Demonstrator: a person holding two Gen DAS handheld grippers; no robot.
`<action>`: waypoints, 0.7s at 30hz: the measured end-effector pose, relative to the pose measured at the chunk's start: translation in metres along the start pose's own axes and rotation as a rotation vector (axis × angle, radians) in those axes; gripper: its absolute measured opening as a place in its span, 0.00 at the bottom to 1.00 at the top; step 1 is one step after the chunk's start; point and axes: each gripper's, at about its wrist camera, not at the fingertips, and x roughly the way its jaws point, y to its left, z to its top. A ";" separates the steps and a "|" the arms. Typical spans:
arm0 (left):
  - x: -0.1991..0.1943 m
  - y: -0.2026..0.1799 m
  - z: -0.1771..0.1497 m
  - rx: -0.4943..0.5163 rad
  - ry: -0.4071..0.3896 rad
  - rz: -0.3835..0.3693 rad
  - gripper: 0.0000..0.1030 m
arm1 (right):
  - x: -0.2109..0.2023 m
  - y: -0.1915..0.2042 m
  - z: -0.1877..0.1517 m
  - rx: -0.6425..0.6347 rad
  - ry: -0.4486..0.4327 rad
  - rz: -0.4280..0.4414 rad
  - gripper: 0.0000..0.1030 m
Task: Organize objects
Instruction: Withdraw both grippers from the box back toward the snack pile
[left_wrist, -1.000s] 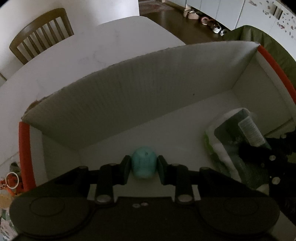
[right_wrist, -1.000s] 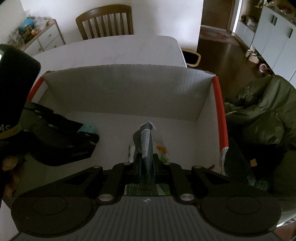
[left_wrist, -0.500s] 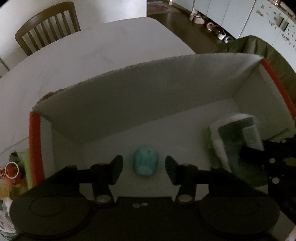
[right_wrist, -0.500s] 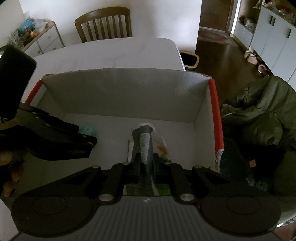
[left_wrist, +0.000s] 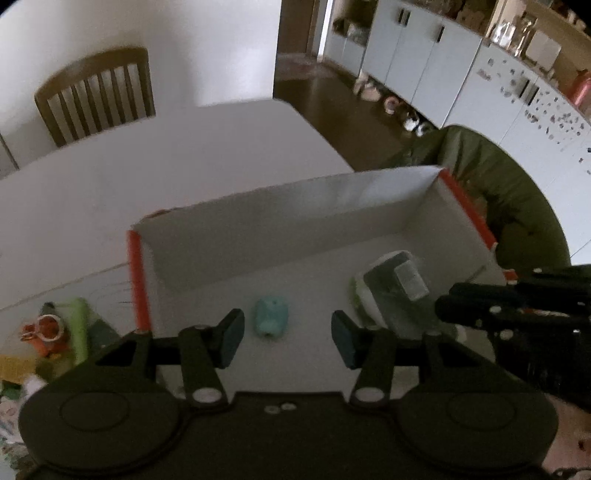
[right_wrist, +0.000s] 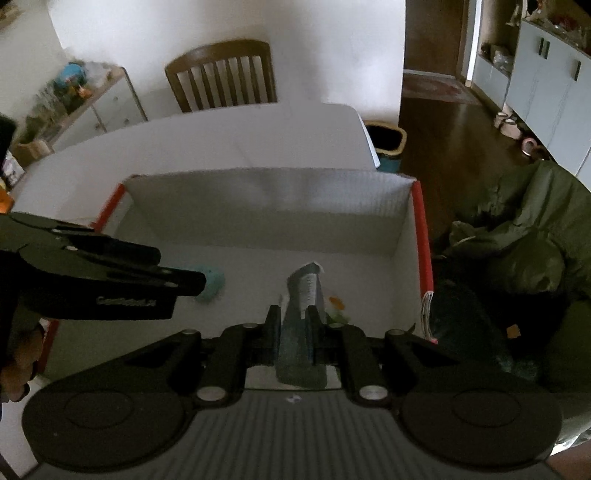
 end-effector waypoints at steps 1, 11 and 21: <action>-0.003 0.003 0.000 -0.003 -0.016 -0.005 0.50 | -0.005 0.001 -0.001 0.000 -0.009 0.007 0.12; -0.064 0.007 0.000 -0.018 -0.177 -0.049 0.55 | -0.058 0.018 -0.011 0.029 -0.103 0.046 0.12; -0.117 0.035 -0.037 -0.036 -0.244 -0.055 0.64 | -0.096 0.045 -0.029 0.057 -0.175 0.061 0.12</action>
